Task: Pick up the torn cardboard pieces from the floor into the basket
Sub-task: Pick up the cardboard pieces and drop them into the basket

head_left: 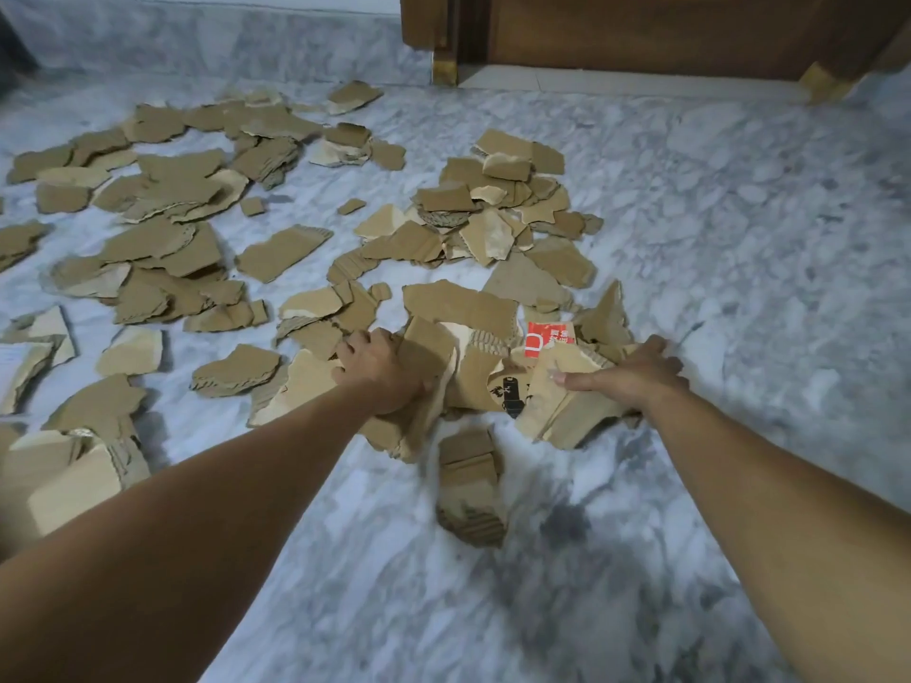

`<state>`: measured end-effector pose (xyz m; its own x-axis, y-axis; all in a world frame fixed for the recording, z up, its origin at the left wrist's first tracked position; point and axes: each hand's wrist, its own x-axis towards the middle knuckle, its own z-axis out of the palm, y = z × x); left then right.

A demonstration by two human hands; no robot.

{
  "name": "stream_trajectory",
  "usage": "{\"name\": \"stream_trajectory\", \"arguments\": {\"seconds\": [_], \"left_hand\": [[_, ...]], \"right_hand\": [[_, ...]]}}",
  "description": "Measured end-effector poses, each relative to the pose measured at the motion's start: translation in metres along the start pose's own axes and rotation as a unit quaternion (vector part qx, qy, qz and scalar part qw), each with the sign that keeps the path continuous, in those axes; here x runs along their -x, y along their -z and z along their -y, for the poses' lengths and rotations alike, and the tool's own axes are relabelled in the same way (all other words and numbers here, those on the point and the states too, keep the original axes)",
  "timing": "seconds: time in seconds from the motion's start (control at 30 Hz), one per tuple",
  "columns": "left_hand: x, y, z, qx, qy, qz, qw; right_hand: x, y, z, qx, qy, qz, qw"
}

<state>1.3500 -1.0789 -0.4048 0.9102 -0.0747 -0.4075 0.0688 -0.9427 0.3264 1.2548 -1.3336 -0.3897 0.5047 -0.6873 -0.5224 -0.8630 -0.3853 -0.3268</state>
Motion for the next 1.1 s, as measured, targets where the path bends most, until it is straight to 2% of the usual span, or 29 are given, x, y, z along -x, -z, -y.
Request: {"name": "stream_trajectory", "arguments": {"seconds": [0.07, 0.23, 0.37, 0.67, 1.1], "left_hand": [[0.000, 0.000, -0.002, 0.005, -0.009, 0.000, 1.000], [0.006, 0.000, -0.004, 0.109, -0.005, 0.073, 0.991], [0.016, 0.012, 0.000, 0.203, 0.008, 0.077, 0.976], [0.059, 0.057, 0.035, 0.299, 0.056, 0.026, 0.952], [0.186, 0.220, 0.107, 0.371, 0.124, -0.124, 0.912]], "right_hand": [[0.001, 0.002, 0.003, -0.063, 0.017, 0.014, 0.998], [0.014, -0.001, 0.011, -0.193, 0.031, 0.079, 0.977], [0.027, 0.001, 0.015, -0.259, 0.033, 0.140, 0.955], [0.072, 0.015, 0.044, -0.252, 0.090, 0.193, 0.944], [0.215, 0.057, 0.146, -0.228, 0.245, 0.250, 0.909]]}}
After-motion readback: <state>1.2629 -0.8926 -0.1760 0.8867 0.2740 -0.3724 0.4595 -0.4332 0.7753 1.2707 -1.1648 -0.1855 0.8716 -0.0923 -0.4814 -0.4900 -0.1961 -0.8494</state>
